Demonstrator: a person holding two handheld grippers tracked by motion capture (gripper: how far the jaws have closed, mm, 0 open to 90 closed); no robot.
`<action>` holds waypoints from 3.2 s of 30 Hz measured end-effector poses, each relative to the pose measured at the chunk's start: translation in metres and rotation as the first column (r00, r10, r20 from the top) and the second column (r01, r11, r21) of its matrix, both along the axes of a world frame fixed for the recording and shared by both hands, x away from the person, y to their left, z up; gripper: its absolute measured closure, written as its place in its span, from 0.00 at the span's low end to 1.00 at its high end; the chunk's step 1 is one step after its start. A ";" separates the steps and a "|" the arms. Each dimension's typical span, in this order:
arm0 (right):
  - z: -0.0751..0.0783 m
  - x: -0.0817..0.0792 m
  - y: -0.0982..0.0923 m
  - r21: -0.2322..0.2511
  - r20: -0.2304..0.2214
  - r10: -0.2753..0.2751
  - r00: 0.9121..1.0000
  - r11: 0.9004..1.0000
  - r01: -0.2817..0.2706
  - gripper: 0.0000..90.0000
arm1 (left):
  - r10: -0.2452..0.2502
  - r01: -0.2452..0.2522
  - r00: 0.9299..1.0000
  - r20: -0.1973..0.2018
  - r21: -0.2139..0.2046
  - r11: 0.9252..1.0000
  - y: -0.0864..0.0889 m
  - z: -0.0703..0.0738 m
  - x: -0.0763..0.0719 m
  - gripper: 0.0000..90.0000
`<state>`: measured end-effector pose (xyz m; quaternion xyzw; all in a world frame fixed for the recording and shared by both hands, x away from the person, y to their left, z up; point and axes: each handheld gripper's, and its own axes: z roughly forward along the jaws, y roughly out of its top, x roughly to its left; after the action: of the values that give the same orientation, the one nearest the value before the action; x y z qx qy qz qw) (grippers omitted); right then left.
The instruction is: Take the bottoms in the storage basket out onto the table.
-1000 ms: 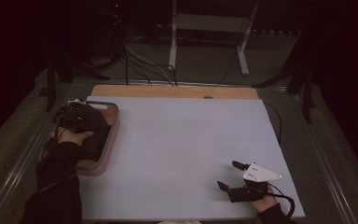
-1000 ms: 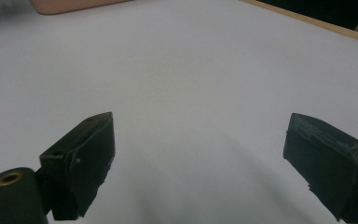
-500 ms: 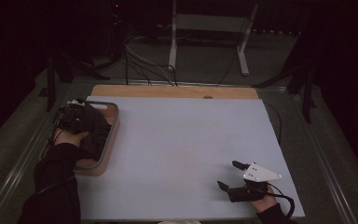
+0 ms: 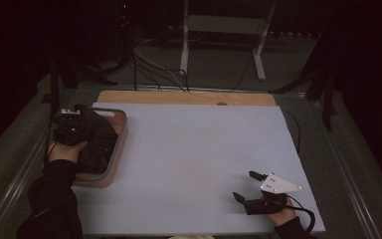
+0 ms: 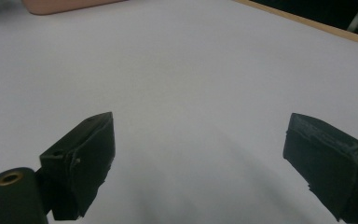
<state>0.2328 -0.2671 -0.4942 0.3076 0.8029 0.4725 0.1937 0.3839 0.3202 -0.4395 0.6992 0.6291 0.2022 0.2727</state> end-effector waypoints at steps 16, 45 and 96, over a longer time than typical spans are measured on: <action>0.001 0.000 -0.001 0.008 0.011 -0.011 1.000 1.000 0.011 0.10 | -0.029 0.031 0.994 0.101 -0.023 0.999 0.005 0.025 -0.025 0.75; 0.002 -0.001 -0.002 0.007 0.028 -0.023 0.999 1.000 0.023 0.10 | -0.110 0.132 0.964 0.241 -0.076 0.988 0.003 0.093 -0.049 0.76; 0.005 -0.002 -0.004 0.022 0.042 -0.025 0.999 0.999 0.024 0.10 | -0.460 0.546 0.816 0.351 -0.205 0.812 -0.124 0.155 -0.019 0.76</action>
<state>0.2313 -0.2715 -0.4889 0.3095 0.7896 0.4852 0.2128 0.3651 0.1961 -0.2842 0.7563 0.3960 0.1239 0.5059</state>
